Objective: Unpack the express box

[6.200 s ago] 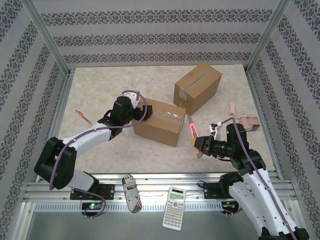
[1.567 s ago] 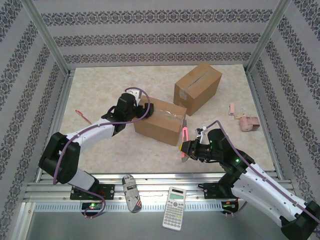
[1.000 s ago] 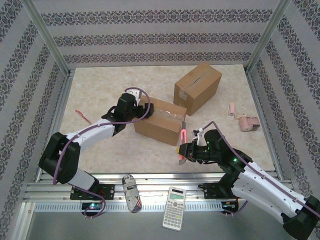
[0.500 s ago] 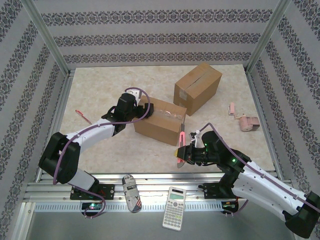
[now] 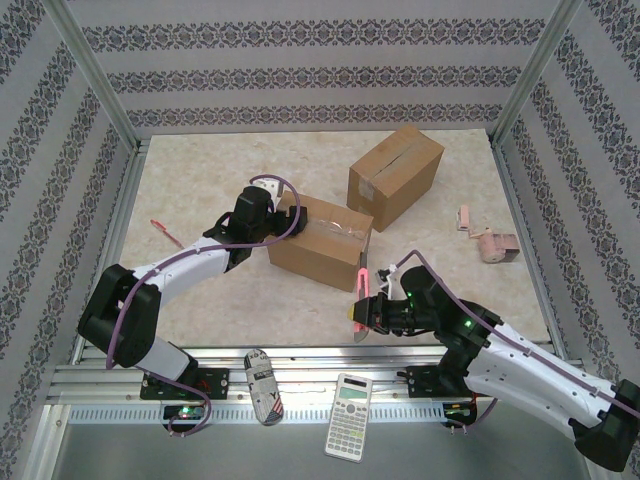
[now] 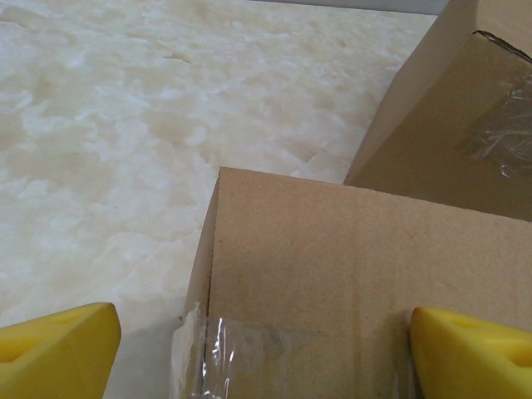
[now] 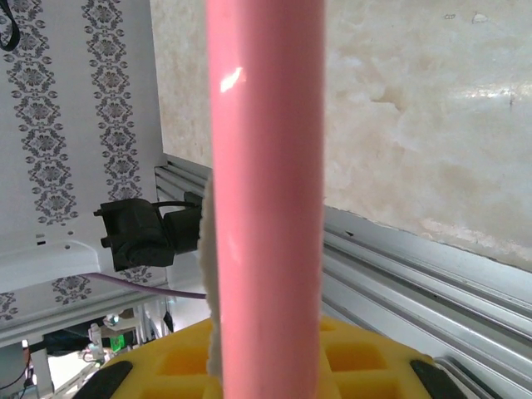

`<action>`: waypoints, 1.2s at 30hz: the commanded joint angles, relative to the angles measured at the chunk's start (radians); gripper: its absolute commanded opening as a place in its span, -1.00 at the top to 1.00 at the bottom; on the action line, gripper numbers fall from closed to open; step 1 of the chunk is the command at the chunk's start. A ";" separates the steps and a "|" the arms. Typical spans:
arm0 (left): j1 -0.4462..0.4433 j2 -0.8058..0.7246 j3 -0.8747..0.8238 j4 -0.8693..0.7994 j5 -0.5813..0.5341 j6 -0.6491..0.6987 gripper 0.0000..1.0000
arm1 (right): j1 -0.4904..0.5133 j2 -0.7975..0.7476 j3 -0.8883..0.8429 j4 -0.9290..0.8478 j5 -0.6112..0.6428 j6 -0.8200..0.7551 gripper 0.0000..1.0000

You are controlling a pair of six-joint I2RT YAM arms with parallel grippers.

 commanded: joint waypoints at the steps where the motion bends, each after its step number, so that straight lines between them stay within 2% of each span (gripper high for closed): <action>1: -0.004 0.088 -0.058 -0.233 -0.062 -0.001 -0.78 | 0.029 -0.037 0.028 -0.040 -0.039 -0.015 1.00; 4: -0.004 0.079 -0.050 -0.242 -0.056 0.000 -0.78 | 0.029 -0.092 0.063 -0.169 0.032 -0.039 1.00; 9: -0.005 0.027 0.018 -0.295 -0.029 0.012 -0.79 | 0.025 -0.157 0.191 -0.513 0.253 -0.122 1.00; 13: -0.004 -0.033 0.163 -0.398 -0.021 0.044 -0.83 | 0.025 -0.143 0.250 -0.632 0.411 -0.158 1.00; 18: -0.002 -0.060 0.403 -0.546 -0.073 0.102 -0.92 | 0.033 -0.044 0.247 -0.569 0.519 -0.192 1.00; 21: 0.014 -0.007 0.561 -0.638 -0.124 0.123 -0.95 | 0.063 0.039 0.250 -0.512 0.592 -0.191 1.00; 25: 0.059 0.169 0.776 -0.764 -0.122 0.134 -0.92 | 0.186 0.145 0.275 -0.448 0.755 -0.134 1.00; 29: 0.099 0.348 0.926 -0.820 -0.110 0.141 -0.85 | 0.292 0.245 0.302 -0.407 0.904 -0.032 1.00; 36: 0.156 0.516 1.050 -0.831 -0.099 0.119 -0.83 | 0.325 0.409 0.322 -0.269 0.974 0.032 1.00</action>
